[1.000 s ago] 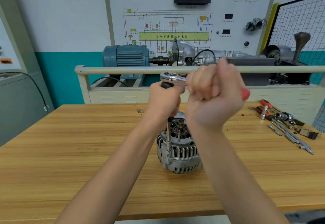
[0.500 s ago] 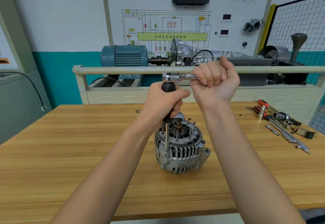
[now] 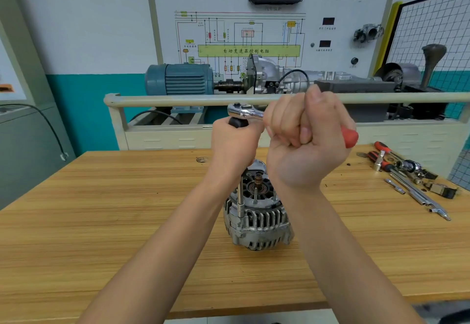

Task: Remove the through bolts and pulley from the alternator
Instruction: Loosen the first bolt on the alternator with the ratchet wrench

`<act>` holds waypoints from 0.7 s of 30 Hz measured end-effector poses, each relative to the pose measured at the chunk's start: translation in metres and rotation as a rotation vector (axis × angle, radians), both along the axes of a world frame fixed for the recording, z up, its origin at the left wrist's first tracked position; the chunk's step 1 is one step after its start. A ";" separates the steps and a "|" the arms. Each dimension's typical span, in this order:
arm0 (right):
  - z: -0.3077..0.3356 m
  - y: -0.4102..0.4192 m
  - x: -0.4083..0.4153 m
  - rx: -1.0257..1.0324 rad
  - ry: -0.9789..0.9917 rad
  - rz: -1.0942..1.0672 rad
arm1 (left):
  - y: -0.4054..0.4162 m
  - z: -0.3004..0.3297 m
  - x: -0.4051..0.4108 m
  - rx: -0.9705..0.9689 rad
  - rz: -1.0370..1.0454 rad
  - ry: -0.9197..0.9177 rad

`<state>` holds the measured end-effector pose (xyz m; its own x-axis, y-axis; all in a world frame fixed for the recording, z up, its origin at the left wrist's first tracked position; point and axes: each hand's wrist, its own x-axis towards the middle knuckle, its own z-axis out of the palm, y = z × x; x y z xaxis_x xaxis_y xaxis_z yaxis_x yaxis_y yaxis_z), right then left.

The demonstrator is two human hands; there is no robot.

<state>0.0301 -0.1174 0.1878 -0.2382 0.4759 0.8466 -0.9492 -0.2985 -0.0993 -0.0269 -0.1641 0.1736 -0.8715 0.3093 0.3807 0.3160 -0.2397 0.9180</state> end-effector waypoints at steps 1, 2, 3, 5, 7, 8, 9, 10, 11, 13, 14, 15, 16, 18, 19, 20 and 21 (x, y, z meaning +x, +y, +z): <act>0.000 0.001 0.000 0.001 0.003 0.008 | -0.001 0.000 0.000 0.000 0.003 0.009; 0.001 0.004 -0.001 0.003 -0.008 0.037 | -0.002 0.000 0.000 0.000 -0.005 0.013; 0.003 0.009 -0.001 0.008 -0.034 0.088 | -0.003 -0.001 -0.001 0.002 -0.028 0.012; 0.008 0.021 -0.004 -0.018 -0.113 0.254 | -0.008 -0.003 -0.005 0.009 -0.118 0.008; 0.011 0.034 -0.011 -0.121 -0.208 0.464 | -0.014 -0.003 -0.009 0.006 -0.226 0.027; 0.012 0.040 -0.016 -0.187 -0.248 0.581 | -0.017 -0.003 -0.012 -0.007 -0.285 0.047; 0.013 0.045 -0.022 -0.248 -0.274 0.704 | -0.019 -0.002 -0.013 -0.029 -0.345 0.070; 0.013 0.049 -0.027 -0.297 -0.284 0.817 | -0.020 -0.001 -0.014 -0.056 -0.401 0.091; 0.013 0.052 -0.031 -0.335 -0.285 0.895 | -0.019 0.000 -0.014 -0.076 -0.450 0.102; 0.011 0.057 -0.035 -0.370 -0.280 0.933 | -0.016 0.002 -0.013 -0.074 -0.523 0.074; 0.010 0.058 -0.033 -0.374 -0.277 0.912 | -0.015 0.002 -0.012 -0.061 -0.544 0.048; 0.009 0.057 -0.030 -0.380 -0.274 0.873 | -0.013 0.002 -0.012 -0.050 -0.549 0.032; 0.008 0.056 -0.026 -0.392 -0.267 0.825 | -0.012 0.002 -0.011 -0.043 -0.533 0.022; 0.008 0.052 -0.017 -0.404 -0.253 0.710 | -0.009 0.001 -0.009 -0.028 -0.459 0.010; 0.008 0.048 -0.012 -0.391 -0.245 0.639 | -0.007 0.000 -0.008 -0.018 -0.406 0.003; 0.007 0.044 -0.007 -0.354 -0.231 0.551 | -0.005 0.000 -0.007 -0.011 -0.346 -0.003; 0.006 0.038 -0.002 -0.291 -0.209 0.445 | -0.003 0.000 -0.005 -0.007 -0.286 -0.006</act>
